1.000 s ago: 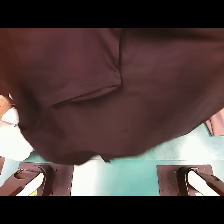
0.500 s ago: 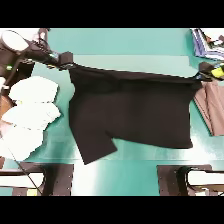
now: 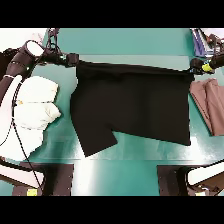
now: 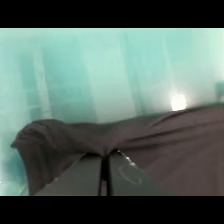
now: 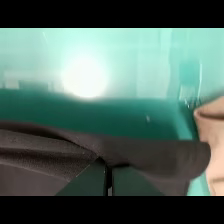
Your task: Fold the shirts.
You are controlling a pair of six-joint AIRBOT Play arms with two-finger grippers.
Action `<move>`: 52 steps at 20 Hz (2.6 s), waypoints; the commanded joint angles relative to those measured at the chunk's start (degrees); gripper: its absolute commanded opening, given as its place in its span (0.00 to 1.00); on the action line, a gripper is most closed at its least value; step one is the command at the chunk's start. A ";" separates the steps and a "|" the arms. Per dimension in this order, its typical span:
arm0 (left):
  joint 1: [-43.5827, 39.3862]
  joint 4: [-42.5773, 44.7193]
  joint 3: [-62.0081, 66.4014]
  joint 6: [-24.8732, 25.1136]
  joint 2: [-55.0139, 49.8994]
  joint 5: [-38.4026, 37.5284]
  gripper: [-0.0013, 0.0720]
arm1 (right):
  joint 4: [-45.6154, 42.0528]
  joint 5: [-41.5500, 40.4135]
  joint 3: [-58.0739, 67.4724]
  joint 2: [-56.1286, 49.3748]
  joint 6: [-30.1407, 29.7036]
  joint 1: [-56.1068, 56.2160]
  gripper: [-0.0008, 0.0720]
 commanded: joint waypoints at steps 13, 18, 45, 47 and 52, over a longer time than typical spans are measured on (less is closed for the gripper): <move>0.09 6.58 -10.95 -1.40 -0.33 -9.38 0.67 | -0.70 -5.57 -23.80 9.53 -1.01 3.76 0.50; 3.37 10.80 -12.50 -3.89 5.53 -23.04 0.67 | -0.72 0.81 -22.45 15.30 -3.93 0.00 0.50; -2.36 -13.99 -64.41 -0.68 33.86 1.73 0.06 | 9.18 5.95 -64.11 44.96 -7.26 -29.24 0.50; -2.36 -13.94 -64.41 -0.63 33.86 1.51 0.05 | 2.71 5.55 -68.11 45.70 -7.28 -32.15 0.50; -2.36 -13.90 -63.06 -0.42 33.86 0.22 0.05 | 1.55 3.19 -75.41 43.43 -7.32 -35.80 0.65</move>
